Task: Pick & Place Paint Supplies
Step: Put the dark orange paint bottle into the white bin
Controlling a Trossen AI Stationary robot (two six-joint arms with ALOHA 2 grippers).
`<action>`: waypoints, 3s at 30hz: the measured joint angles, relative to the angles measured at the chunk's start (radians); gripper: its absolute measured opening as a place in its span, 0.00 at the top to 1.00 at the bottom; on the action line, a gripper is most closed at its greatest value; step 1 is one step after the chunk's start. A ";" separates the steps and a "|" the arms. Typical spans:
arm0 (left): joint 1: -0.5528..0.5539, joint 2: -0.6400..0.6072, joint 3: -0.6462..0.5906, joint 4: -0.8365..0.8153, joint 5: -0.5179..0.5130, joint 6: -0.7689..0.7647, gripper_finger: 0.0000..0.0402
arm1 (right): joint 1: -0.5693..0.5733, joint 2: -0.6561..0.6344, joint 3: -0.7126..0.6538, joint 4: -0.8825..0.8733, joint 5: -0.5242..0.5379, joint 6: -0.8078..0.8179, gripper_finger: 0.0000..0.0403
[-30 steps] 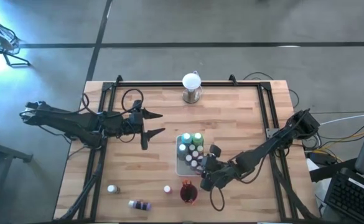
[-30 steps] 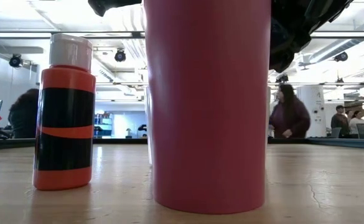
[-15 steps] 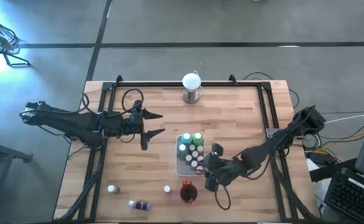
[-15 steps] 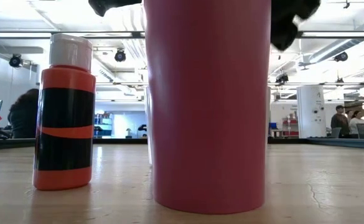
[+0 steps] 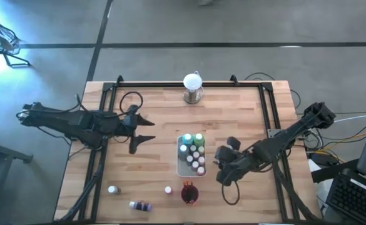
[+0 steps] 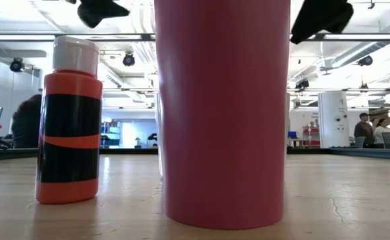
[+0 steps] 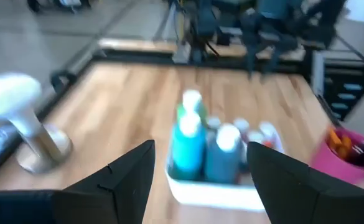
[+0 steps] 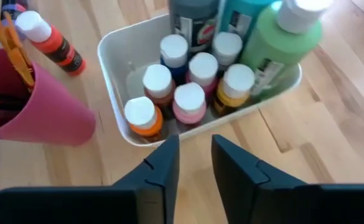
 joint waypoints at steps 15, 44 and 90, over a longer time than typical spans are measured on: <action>-0.093 -0.012 0.000 -0.237 0.146 -0.285 0.35 | -0.009 -0.030 -0.020 -0.038 0.004 0.009 0.92; -0.453 0.428 -0.259 0.480 0.156 -0.147 0.35 | -0.024 -0.030 -0.021 -0.118 0.012 0.053 0.78; -0.428 0.921 -0.194 0.845 0.156 0.097 0.35 | -0.046 -0.029 -0.021 -0.123 0.012 0.028 0.67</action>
